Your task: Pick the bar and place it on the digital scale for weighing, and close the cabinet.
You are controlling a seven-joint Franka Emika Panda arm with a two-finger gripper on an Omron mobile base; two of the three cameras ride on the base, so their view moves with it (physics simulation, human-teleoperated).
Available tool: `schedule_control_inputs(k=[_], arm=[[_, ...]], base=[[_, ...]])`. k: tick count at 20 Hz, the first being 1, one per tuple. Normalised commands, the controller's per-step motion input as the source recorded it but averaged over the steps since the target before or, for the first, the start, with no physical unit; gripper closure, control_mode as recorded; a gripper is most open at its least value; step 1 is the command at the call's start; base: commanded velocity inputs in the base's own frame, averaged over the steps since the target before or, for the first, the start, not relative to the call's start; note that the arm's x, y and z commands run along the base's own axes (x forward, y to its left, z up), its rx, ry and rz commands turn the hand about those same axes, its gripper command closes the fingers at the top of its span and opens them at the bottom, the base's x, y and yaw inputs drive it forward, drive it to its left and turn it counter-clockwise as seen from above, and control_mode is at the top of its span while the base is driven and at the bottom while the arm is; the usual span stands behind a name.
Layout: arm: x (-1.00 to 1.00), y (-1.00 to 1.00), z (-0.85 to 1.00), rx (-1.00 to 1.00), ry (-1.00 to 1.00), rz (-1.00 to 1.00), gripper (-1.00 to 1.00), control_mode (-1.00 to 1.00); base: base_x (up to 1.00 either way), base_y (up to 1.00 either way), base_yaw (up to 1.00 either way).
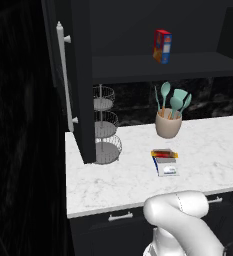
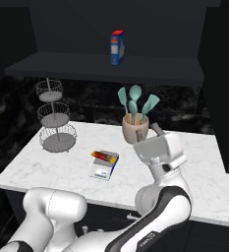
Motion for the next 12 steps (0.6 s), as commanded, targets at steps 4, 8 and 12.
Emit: schedule_control_inputs(k=[4, 8, 12], arm=[[0.01, -0.41, -0.18, 0.1, -0.11, 0.03, -1.0, -1.0], [0.11, -0.26, 0.0, 0.05, -0.01, 0.0, -1.0, -1.0], [0.04, -0.24, 0.0, 0.03, 0.05, 0.0, -1.0, -1.0]], base=[[0.0, 0.0, 0.0], [0.0, 0.0, 0.0], [0.0, 0.0, 0.0]])
